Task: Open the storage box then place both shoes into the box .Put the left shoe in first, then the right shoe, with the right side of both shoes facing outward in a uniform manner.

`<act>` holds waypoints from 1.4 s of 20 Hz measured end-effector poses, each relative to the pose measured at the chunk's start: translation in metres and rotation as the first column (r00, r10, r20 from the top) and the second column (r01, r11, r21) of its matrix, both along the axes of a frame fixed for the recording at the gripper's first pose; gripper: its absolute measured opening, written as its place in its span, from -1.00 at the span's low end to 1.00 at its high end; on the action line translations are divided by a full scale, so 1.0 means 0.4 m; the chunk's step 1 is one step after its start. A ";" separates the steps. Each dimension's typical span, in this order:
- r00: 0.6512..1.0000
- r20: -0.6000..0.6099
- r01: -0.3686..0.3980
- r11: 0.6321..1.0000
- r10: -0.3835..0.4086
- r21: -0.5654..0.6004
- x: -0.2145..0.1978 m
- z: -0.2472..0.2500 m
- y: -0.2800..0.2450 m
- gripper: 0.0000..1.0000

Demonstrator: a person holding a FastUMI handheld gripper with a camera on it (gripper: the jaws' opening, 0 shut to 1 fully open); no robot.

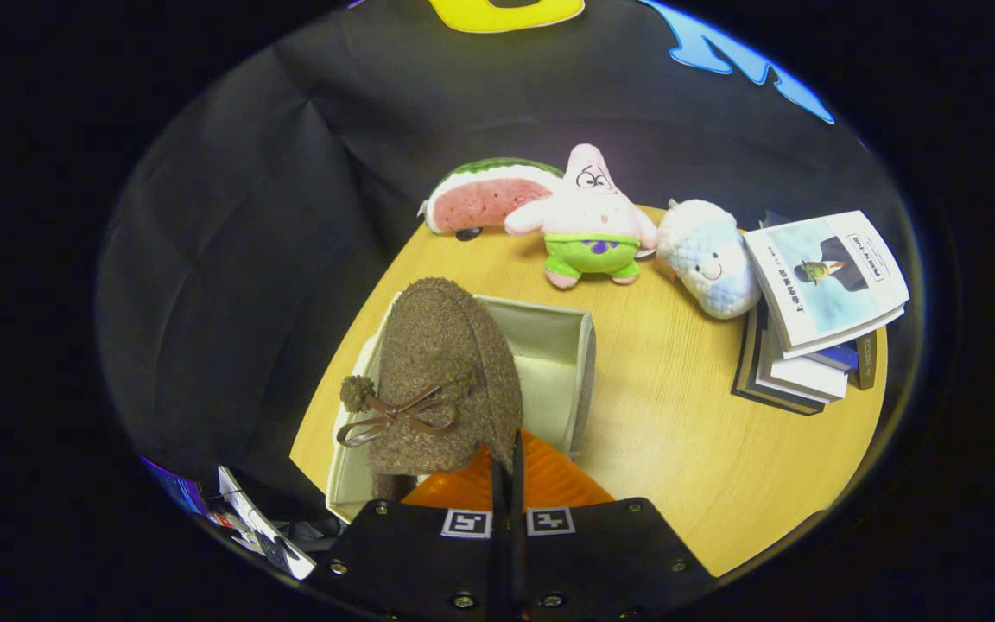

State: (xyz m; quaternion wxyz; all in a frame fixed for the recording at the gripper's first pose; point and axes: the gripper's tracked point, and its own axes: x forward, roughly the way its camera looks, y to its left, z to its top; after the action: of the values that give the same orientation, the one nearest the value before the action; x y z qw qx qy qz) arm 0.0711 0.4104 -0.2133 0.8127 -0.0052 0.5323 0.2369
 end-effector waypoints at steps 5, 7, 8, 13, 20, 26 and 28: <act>1.000 0.010 0.030 0.983 -0.029 -0.181 0.025 -0.109 -0.006 -0.99; 0.999 0.016 0.031 0.974 -0.028 -0.224 0.034 -0.137 0.012 -0.99; 1.000 0.023 0.011 0.965 -0.005 -0.263 0.037 -0.148 0.009 -0.98; 0.990 0.110 -0.049 0.950 0.087 -0.307 0.035 -0.139 0.024 -0.72; 0.910 0.413 0.020 0.992 0.034 -0.126 0.001 0.100 -0.045 0.66; 0.674 0.729 0.143 0.989 -0.119 0.029 -0.039 0.409 -0.290 0.65; 0.602 0.783 0.168 0.984 -0.156 0.067 -0.063 0.486 -0.366 0.64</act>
State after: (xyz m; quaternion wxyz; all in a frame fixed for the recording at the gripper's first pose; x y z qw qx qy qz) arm 0.0460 0.2641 -0.0190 0.9813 -0.0657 0.1234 0.1326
